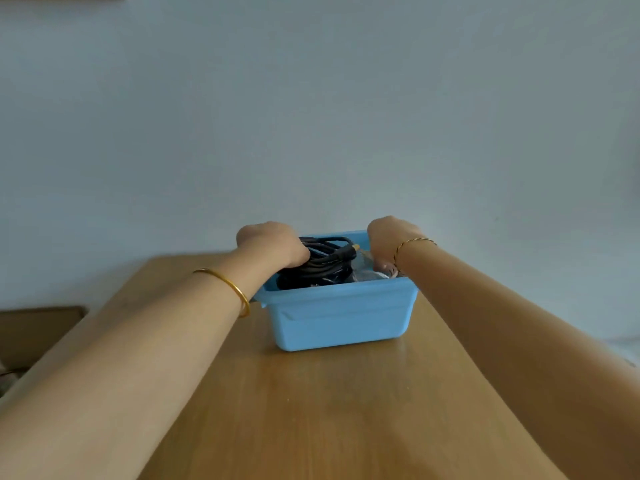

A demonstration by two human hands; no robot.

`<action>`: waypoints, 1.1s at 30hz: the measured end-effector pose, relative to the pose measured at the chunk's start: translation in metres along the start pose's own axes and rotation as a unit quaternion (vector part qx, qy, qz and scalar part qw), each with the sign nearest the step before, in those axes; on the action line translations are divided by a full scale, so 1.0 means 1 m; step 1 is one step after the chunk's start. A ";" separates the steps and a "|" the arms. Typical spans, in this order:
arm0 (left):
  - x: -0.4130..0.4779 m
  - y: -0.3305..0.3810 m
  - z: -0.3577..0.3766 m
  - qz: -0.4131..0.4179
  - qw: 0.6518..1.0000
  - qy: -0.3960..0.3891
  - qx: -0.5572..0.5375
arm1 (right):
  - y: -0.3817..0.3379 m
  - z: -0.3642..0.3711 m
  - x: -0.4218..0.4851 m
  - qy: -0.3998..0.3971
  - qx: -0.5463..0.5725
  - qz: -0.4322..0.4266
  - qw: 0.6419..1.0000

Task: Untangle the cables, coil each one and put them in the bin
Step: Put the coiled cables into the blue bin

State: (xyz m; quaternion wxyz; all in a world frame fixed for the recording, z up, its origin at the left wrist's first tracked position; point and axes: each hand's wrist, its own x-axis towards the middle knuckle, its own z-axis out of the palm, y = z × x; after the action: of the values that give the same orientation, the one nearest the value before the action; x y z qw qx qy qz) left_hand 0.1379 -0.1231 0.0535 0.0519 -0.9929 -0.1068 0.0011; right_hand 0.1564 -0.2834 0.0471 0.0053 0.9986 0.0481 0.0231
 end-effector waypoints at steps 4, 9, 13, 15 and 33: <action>0.002 0.004 0.001 0.010 0.999 0.033 0.013 | 0.006 -0.010 0.001 0.081 0.031 -0.004 0.996; -0.002 0.017 0.004 0.051 0.998 -0.046 -0.013 | 0.003 -0.005 -0.007 0.005 0.297 -0.100 0.949; -0.002 0.017 0.013 0.032 0.996 -0.081 -0.005 | -0.006 0.007 -0.008 0.020 0.205 -0.126 0.970; -0.002 0.015 0.015 0.027 0.997 -0.077 -0.011 | -0.008 0.007 -0.005 0.026 0.181 -0.135 0.974; 0.055 0.052 -0.013 0.111 0.913 0.142 -0.366 | 0.116 0.124 0.058 0.064 0.164 0.030 0.984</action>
State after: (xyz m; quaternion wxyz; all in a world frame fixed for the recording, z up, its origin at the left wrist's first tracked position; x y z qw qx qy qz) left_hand 0.2030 -0.1631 0.0615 -0.3009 -0.9376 0.0196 -0.1734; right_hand 0.2310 -0.3946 -0.0726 -0.1624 0.9833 0.0213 0.0791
